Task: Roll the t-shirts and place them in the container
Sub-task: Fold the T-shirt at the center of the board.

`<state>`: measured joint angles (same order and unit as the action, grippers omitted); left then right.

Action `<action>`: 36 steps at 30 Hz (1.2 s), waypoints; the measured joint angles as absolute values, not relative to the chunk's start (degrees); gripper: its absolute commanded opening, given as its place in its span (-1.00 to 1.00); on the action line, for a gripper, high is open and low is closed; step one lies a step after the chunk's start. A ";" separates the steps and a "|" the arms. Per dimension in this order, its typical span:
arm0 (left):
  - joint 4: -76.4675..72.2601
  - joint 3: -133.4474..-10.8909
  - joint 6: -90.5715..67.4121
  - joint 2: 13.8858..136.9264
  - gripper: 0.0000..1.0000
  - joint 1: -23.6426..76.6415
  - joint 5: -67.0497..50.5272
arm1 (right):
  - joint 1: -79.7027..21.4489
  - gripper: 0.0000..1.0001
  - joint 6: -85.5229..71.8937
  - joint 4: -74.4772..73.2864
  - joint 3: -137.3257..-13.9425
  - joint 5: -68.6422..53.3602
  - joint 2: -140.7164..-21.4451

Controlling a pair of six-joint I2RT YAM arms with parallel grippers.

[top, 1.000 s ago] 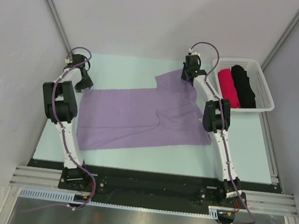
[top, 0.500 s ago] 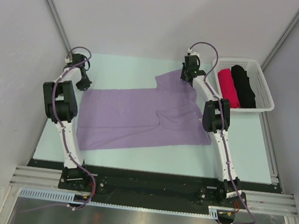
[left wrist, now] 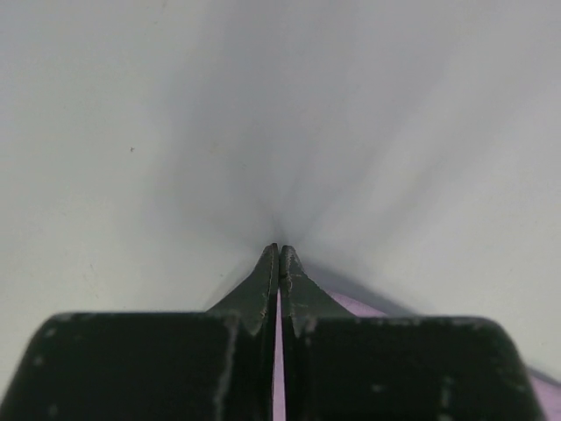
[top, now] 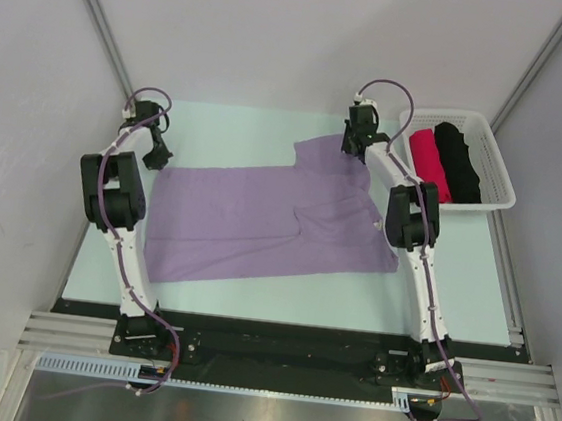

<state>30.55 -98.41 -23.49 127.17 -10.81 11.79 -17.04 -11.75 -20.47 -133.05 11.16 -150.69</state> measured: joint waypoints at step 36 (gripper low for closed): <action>30.44 -58.00 -32.82 87.92 -1.00 -12.19 17.69 | -22.13 -1.00 -20.40 -18.15 -72.03 13.26 -96.90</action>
<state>30.44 -58.00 -32.82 87.92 -12.19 17.69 -22.13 -20.40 -18.15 -72.03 13.26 -96.90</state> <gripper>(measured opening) 0.005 0.010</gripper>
